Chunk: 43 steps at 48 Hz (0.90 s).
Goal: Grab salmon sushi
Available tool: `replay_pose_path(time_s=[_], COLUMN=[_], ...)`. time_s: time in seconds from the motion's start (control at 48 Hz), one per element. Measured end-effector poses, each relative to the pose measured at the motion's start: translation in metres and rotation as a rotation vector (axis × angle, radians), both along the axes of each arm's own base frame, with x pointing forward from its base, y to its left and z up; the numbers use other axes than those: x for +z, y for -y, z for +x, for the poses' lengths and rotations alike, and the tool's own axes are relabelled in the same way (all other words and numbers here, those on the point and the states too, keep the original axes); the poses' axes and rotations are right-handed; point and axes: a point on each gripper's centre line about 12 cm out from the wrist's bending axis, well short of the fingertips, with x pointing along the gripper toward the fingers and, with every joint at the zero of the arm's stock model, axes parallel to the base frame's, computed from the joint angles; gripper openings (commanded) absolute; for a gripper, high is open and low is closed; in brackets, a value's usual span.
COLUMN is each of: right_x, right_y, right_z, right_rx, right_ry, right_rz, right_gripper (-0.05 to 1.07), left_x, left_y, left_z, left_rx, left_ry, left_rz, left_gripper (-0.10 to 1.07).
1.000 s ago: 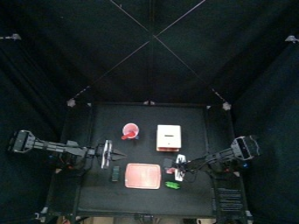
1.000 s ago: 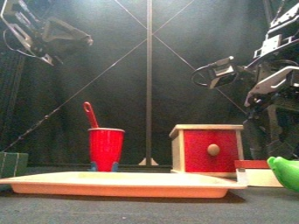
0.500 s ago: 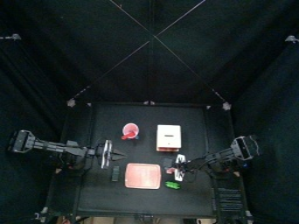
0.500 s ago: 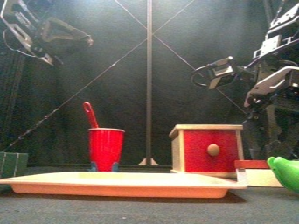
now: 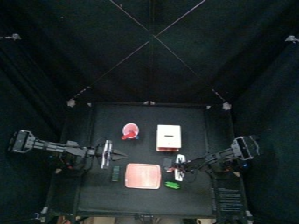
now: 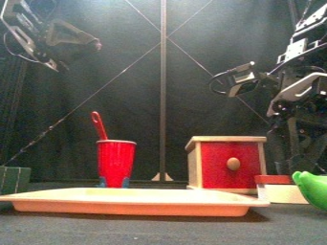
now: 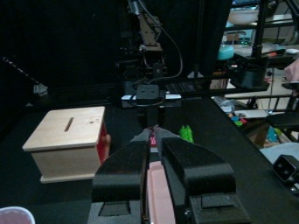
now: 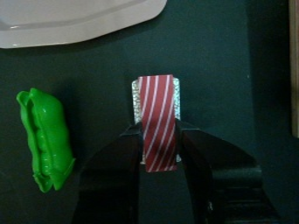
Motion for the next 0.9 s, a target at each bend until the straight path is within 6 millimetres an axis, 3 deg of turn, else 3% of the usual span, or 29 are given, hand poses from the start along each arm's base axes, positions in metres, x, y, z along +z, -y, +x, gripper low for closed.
replay_pose_path(time_s=[0.292, 0.896], right_x=[0.016, 0.022], right_y=[0.005, 0.013], right_z=[0.001, 0.009], right_rx=[-0.001, 0.001], right_ry=[0.057, 0.121], right_rz=[-0.004, -0.009], right_gripper=[0.43, 0.43], left_x=[-0.001, -0.003], left_y=[0.000, -0.001], left_z=[0.000, -0.001], left_rx=[0.000, 0.006], left_ry=[-0.003, -0.008], left_rz=[-0.001, -0.013], left_gripper=[0.56, 0.56])
